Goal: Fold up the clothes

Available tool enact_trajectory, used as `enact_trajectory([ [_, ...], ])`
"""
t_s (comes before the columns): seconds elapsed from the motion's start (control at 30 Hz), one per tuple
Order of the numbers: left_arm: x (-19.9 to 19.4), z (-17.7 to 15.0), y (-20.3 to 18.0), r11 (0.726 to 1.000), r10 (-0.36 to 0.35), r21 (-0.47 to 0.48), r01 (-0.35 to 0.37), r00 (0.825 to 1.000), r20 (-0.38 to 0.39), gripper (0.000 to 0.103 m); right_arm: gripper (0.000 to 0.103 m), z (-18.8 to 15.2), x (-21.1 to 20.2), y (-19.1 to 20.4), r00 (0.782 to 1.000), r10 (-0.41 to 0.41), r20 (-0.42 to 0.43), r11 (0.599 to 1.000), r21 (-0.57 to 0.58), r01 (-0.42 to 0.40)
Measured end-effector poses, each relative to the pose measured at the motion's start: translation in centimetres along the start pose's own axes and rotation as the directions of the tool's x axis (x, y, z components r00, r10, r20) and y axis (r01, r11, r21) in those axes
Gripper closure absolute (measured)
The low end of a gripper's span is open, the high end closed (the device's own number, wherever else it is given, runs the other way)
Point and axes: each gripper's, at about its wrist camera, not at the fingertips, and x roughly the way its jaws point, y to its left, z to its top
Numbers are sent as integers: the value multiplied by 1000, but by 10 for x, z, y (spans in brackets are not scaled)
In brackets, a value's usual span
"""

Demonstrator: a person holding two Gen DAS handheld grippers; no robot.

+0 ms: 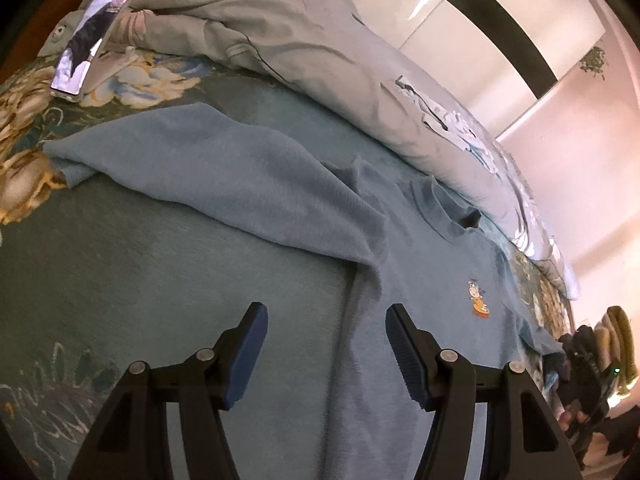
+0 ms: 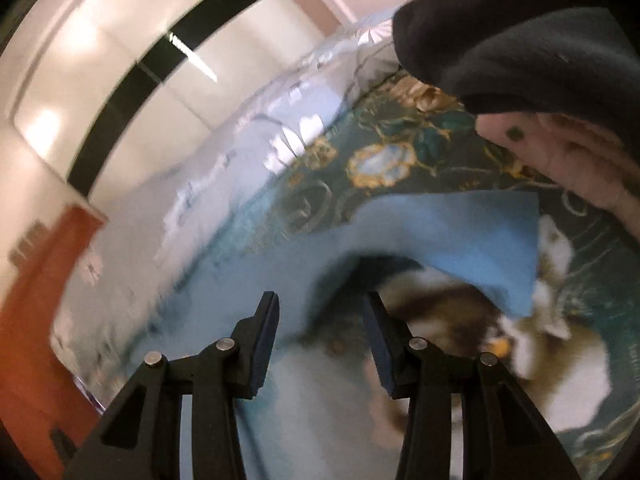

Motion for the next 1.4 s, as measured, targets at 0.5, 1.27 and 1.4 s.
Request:
enact_trajectory([
  [0.5,-12,7,39,990,95,-105,-91,995,37,38,90,28,7,-2,962,-266,65,963,53,263],
  [1.27,-8,81,169,838,117,-546,-21,983,142,55,97,-11,-4,40,928,-366,63,799,-491,348],
  [1.4,-10,88,165,832,164,-550,-71,979,121,97,96,-24,-9,47,936,-348,45,785,-533,317],
])
